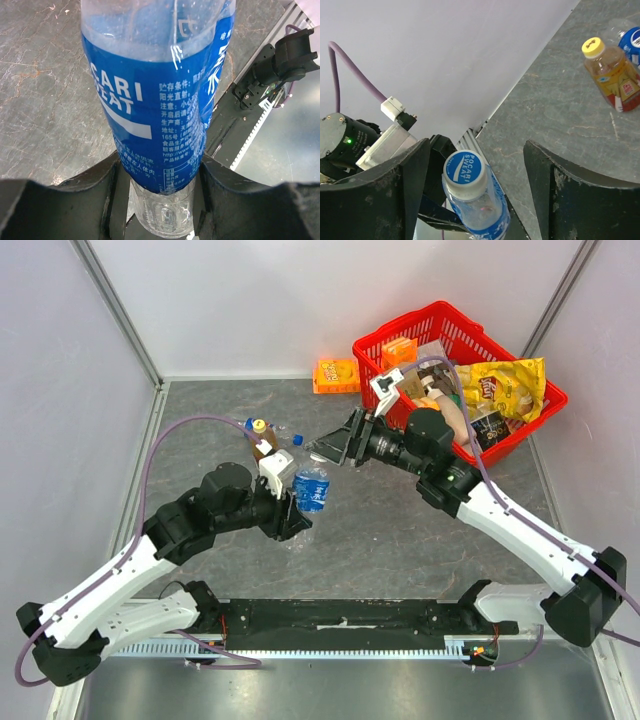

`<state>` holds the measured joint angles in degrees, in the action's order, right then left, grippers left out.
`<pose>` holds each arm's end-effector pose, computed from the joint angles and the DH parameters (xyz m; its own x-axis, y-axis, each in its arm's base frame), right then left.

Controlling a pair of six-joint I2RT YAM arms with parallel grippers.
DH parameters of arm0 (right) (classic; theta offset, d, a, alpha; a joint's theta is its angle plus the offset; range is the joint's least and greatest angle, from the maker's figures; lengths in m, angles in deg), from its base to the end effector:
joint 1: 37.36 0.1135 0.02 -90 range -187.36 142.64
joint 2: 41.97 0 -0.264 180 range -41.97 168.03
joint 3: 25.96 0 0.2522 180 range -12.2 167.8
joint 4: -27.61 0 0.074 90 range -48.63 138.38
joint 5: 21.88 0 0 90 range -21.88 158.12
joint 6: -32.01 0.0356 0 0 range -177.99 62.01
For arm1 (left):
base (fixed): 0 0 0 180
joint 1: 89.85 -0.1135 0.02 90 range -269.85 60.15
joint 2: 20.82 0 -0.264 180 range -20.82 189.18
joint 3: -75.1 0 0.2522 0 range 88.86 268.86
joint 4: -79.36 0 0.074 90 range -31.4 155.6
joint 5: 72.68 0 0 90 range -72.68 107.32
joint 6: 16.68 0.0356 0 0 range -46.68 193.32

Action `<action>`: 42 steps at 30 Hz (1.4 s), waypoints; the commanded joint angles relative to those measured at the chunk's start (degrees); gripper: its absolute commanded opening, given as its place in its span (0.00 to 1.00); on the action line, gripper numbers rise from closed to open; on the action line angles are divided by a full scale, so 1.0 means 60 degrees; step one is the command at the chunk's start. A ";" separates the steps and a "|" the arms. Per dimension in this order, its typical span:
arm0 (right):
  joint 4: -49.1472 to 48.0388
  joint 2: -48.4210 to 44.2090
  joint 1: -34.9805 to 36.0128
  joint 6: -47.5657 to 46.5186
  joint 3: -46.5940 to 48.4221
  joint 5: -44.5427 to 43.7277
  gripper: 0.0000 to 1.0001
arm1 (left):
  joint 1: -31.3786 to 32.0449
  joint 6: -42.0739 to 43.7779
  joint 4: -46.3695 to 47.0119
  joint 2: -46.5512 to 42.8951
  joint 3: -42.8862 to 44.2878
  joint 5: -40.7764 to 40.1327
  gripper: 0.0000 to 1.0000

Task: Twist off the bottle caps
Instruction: Unscrew the bottle cap from the plastic bottle.

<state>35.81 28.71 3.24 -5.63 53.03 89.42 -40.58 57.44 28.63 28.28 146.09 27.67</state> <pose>0.2113 0.1981 0.3993 -0.6976 0.3737 -0.6112 -0.5399 0.2867 0.7914 0.1104 -0.1380 0.3545 -0.5348 0.2086 -0.8188 0.7297 0.6027 -0.3230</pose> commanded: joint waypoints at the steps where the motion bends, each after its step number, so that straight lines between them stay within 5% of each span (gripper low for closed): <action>1: -0.0727 0.0115 0.0220 0.0311 0.0305 -0.0532 0.78 | 0.0034 -0.0225 0.0566 -0.0010 -0.0032 -0.0099 0.02; 13: -0.0904 0.0204 0.0558 0.0429 -0.0002 -0.0620 0.64 | 0.0034 -0.0210 0.0507 0.0239 0.0114 -0.0128 0.02; 17: -0.0933 0.0189 0.0587 0.0444 -0.0091 -0.0635 0.41 | 0.0034 -0.0224 0.0449 0.0254 0.0129 -0.0187 0.02; 25: -0.0904 0.0203 0.0645 0.0502 -0.0252 -0.0576 0.38 | 0.0034 -0.0312 0.0434 0.0283 0.0188 -0.0231 0.02; 28: -0.0948 0.0189 0.0675 0.0385 -0.0369 -0.0634 0.03 | 0.0034 -0.0415 0.0420 0.0342 0.0246 -0.0260 0.02; 29: -0.0991 0.0174 0.0689 0.0327 -0.0413 -0.0693 0.00 | 0.0034 -0.0459 0.0420 0.0371 0.0261 -0.0289 0.02; 42: -0.1811 -0.0338 0.0821 -0.0480 -0.0954 -0.0577 0.00 | 0.0034 -0.1411 0.0288 0.0620 0.0700 -0.0363 0.02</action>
<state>29.26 29.21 6.80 -5.92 49.03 83.06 -40.23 54.01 27.97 31.80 147.10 26.64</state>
